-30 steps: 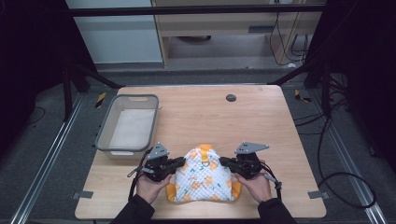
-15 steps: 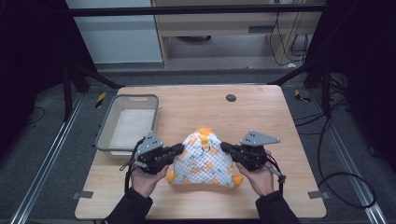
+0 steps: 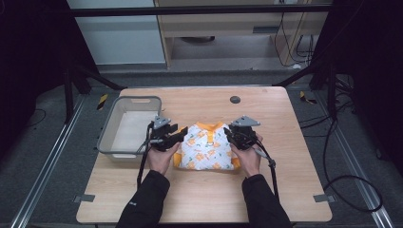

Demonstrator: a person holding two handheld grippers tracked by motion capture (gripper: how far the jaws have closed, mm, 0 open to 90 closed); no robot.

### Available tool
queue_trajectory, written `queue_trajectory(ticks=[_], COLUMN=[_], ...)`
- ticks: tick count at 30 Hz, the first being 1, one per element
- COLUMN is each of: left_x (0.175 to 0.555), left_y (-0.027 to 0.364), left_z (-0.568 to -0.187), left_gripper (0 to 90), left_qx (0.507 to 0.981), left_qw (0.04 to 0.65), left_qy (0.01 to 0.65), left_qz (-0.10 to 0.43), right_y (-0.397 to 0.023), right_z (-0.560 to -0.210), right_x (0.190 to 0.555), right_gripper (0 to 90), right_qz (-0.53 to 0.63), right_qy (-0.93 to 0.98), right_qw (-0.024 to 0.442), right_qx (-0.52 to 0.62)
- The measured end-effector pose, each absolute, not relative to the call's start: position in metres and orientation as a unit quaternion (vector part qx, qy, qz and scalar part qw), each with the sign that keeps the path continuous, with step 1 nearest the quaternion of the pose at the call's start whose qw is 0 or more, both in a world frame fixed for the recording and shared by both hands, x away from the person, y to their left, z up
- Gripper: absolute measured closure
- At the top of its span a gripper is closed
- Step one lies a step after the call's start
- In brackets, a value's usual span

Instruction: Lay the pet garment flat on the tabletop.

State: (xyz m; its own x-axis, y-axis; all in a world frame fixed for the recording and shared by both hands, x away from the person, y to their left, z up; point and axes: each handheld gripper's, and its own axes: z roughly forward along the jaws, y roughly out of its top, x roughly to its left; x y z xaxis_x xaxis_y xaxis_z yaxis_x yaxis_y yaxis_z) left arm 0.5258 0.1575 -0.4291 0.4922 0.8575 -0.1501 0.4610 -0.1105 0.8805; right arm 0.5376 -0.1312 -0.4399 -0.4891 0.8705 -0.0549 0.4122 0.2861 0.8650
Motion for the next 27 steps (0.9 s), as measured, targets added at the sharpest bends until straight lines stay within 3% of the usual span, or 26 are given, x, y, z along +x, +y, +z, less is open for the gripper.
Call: queue_trajectory(ticks=[3, 11, 18, 27], left_x=[0.516, 0.474, 0.458, 0.457], left_y=[0.163, 0.194, 0.203, 0.193], left_z=[-0.427, -0.433, -0.457, -0.475], left_gripper=[41.7, 36.2, 34.8, 34.5], left_qx=[0.724, 0.762, 0.779, 0.801], left_qw=[0.484, 0.458, 0.435, 0.402], left_qy=[0.441, 0.405, 0.411, 0.403], left_qz=[0.215, 0.213, 0.190, 0.184], right_y=[-0.138, -0.179, -0.188, -0.182], right_z=[-0.435, -0.420, -0.447, -0.471], right_x=[0.532, 0.489, 0.456, 0.444], right_gripper=[70.0, 54.3, 45.4, 42.2], right_qz=[0.426, 0.450, 0.444, 0.431], right_qy=[0.754, 0.762, 0.784, 0.802], right_qw=[0.274, 0.250, 0.213, 0.184], right_qx=[0.419, 0.393, 0.378, 0.370])
